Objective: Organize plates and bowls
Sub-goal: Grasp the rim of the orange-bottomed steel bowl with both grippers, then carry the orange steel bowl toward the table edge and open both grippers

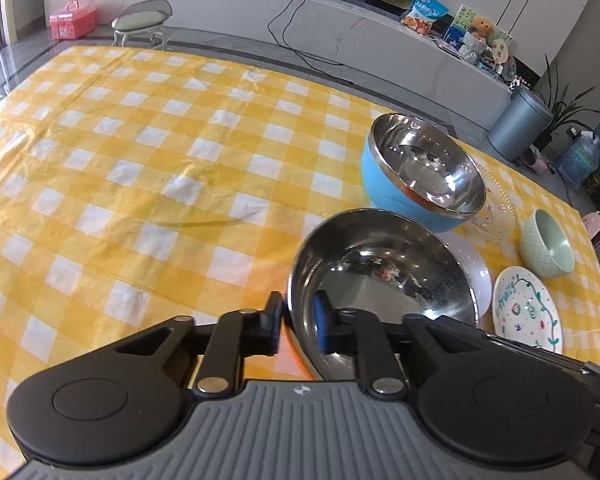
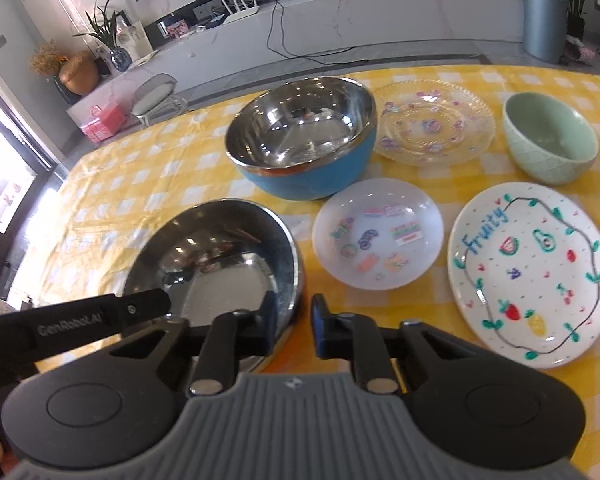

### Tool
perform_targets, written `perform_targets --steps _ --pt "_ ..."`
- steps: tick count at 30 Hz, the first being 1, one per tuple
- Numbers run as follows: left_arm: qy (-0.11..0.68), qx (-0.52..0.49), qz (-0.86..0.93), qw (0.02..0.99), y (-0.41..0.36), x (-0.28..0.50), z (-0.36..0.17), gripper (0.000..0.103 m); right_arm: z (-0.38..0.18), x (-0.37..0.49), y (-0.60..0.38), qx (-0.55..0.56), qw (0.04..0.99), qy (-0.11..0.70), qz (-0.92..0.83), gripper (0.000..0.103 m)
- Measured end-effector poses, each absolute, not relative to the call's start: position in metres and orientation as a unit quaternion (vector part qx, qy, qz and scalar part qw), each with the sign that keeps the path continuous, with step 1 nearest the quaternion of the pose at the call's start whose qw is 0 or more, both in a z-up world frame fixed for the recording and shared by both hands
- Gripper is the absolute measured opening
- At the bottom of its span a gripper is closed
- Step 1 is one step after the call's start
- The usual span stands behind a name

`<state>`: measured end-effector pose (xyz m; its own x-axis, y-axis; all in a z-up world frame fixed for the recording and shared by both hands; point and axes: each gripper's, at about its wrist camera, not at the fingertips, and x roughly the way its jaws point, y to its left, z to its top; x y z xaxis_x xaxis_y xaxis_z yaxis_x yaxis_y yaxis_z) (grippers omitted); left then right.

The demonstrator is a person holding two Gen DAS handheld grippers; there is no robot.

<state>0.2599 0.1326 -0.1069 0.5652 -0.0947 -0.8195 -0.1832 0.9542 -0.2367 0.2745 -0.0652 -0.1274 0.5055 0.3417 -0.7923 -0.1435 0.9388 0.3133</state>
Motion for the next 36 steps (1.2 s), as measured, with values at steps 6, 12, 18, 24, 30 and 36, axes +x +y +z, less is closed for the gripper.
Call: perform_targets --steps 6,12,18,24,30,36 --pt "0.460 -0.153 0.018 0.875 0.131 0.251 -0.092 0.010 -0.117 0.269 -0.069 0.106 0.863 0.475 0.131 0.013" --pt "0.447 -0.160 0.015 0.880 0.124 0.226 -0.066 0.010 -0.093 0.247 -0.082 0.112 0.867 0.467 0.135 0.013" --pt "0.448 -0.180 0.015 0.876 0.119 0.195 -0.055 0.010 -0.082 0.217 -0.100 0.133 0.860 0.473 0.140 0.013" --pt "0.456 -0.182 0.021 0.871 0.111 0.169 -0.058 0.010 -0.083 0.186 -0.112 0.138 0.853 0.482 0.145 0.013" --pt "0.465 -0.177 0.034 0.867 0.106 0.155 -0.072 0.010 -0.096 0.169 -0.112 0.129 0.843 0.501 0.147 0.013" --pt "0.487 -0.161 0.034 0.858 0.094 0.155 -0.087 0.010 -0.106 0.166 -0.115 0.116 0.841 0.510 0.140 0.013"
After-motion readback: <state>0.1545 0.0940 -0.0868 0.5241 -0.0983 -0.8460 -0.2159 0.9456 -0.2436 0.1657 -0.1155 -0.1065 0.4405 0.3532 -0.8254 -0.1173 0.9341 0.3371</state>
